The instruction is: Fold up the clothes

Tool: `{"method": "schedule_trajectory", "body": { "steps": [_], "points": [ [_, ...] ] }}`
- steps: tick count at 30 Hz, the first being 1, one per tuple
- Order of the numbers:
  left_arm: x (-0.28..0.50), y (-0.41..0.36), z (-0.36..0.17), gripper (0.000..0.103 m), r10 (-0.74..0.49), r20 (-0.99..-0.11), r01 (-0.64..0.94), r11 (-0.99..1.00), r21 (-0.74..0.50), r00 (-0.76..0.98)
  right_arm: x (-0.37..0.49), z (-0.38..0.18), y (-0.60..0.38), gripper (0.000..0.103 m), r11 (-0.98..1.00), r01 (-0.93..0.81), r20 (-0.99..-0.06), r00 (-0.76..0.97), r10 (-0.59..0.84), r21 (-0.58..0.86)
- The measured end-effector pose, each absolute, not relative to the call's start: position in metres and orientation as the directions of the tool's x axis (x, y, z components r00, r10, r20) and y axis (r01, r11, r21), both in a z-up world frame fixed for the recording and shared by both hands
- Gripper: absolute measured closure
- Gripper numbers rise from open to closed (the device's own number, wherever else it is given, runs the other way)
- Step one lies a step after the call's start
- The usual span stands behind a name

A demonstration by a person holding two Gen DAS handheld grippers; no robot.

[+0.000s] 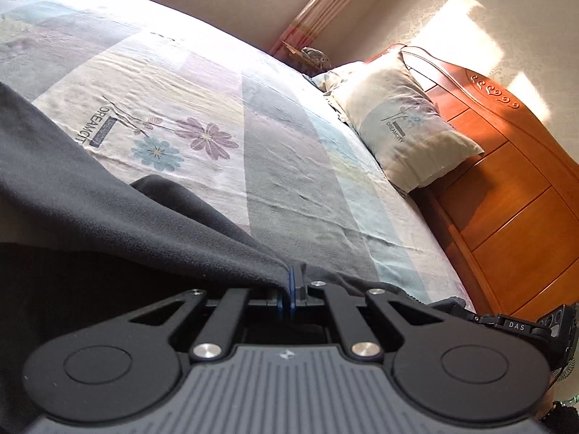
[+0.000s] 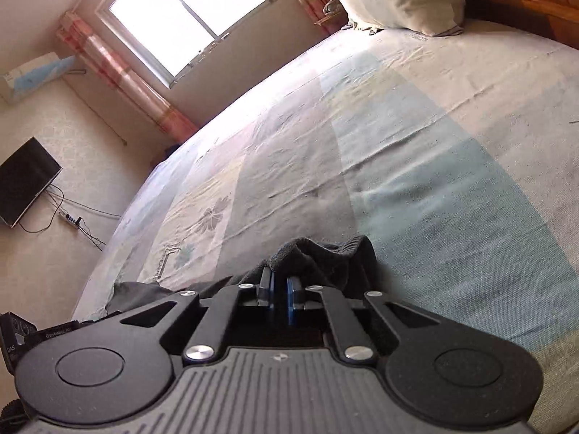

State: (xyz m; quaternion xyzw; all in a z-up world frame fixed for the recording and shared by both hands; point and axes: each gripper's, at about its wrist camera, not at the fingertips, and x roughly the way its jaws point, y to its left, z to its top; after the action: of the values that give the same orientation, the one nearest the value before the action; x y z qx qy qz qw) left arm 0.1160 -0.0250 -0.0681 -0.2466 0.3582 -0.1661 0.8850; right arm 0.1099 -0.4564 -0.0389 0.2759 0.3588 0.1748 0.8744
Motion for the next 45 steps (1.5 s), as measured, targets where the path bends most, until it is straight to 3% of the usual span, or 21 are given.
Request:
{"method": "schedule_trajectory", "body": {
  "steps": [6, 14, 19, 27, 29, 31, 38, 45],
  "points": [
    [0.112, -0.035, -0.116, 0.101, -0.479, -0.670, 0.044, 0.830, -0.556, 0.567, 0.097, -0.093, -0.469, 0.095, 0.792, 0.031, -0.651, 0.589, 0.478, 0.610],
    [0.102, -0.040, -0.104, 0.101, -0.515, -0.633, 0.107, 0.817, -0.566, 0.579, 0.089, -0.077, -0.481, 0.096, 0.783, 0.018, -0.621, 0.621, 0.478, 0.621],
    [0.099, -0.040, -0.128, 0.101, -0.513, -0.687, 0.060, 0.821, -0.568, 0.515, 0.087, -0.103, -0.479, 0.096, 0.804, 0.080, -0.699, 0.549, 0.458, 0.590],
    [0.094, -0.040, -0.112, 0.101, -0.531, -0.646, 0.114, 0.813, -0.571, 0.549, 0.094, -0.088, -0.478, 0.096, 0.805, 0.058, -0.667, 0.596, 0.446, 0.590],
    [0.096, -0.041, -0.122, 0.101, -0.526, -0.671, 0.097, 0.819, -0.566, 0.522, 0.099, -0.093, -0.478, 0.095, 0.808, 0.081, -0.690, 0.576, 0.439, 0.583],
    [0.097, -0.042, -0.134, 0.101, -0.518, -0.702, 0.063, 0.824, -0.564, 0.489, 0.098, -0.096, -0.477, 0.093, 0.818, 0.091, -0.712, 0.554, 0.432, 0.568],
    [0.100, -0.034, -0.132, 0.100, -0.546, -0.679, 0.067, 0.801, -0.595, 0.490, 0.089, -0.067, -0.485, 0.086, 0.867, 0.076, -0.697, 0.631, 0.341, 0.492],
    [0.099, -0.035, -0.134, 0.100, -0.552, -0.680, 0.057, 0.795, -0.604, 0.483, 0.132, -0.043, -0.432, 0.089, 0.907, -0.121, -0.642, 0.669, 0.375, 0.404]
  ]
}}
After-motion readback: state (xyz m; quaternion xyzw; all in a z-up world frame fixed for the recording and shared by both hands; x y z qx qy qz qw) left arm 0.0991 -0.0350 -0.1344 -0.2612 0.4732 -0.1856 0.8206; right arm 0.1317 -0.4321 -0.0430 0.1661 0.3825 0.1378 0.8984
